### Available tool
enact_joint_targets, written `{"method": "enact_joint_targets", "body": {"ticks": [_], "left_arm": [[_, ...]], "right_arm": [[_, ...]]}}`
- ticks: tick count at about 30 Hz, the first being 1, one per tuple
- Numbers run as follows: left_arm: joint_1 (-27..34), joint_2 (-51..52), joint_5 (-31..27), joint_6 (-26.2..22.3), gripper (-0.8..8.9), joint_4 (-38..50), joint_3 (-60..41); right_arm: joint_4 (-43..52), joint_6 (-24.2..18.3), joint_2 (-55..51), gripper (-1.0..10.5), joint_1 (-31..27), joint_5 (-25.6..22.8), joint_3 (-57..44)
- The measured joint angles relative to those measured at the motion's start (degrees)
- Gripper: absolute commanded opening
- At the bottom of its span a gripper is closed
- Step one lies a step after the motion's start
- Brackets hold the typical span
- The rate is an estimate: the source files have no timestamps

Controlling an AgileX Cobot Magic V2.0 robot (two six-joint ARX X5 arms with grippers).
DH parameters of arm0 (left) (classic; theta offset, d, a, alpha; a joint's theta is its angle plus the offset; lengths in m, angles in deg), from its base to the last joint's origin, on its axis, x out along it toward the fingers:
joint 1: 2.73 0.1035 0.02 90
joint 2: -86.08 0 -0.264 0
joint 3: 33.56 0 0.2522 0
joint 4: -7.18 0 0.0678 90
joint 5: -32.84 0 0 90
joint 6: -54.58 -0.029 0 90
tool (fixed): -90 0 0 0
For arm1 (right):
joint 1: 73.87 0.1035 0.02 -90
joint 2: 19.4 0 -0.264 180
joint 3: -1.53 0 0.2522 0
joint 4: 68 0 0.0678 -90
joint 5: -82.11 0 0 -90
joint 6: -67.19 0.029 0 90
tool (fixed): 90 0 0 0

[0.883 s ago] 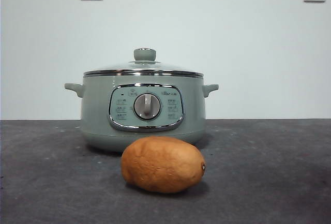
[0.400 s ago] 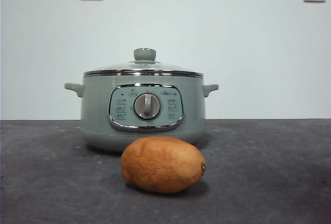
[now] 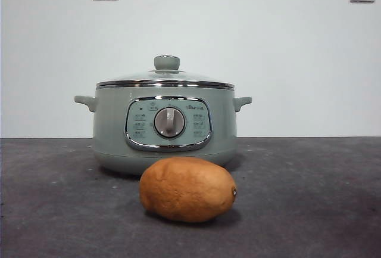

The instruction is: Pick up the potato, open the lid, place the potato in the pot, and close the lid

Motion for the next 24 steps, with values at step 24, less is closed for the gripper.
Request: {"method": "enact_joint_targets", "body": {"ticks": [24], "left_arm": [[0.00, -37.03, 15.39, 2.45, -0.04, -14.45, 40.76]], "right_arm": [[-21.68, 11.30, 34.42, 0.0, 0.02, 16.46, 35.85]]}}
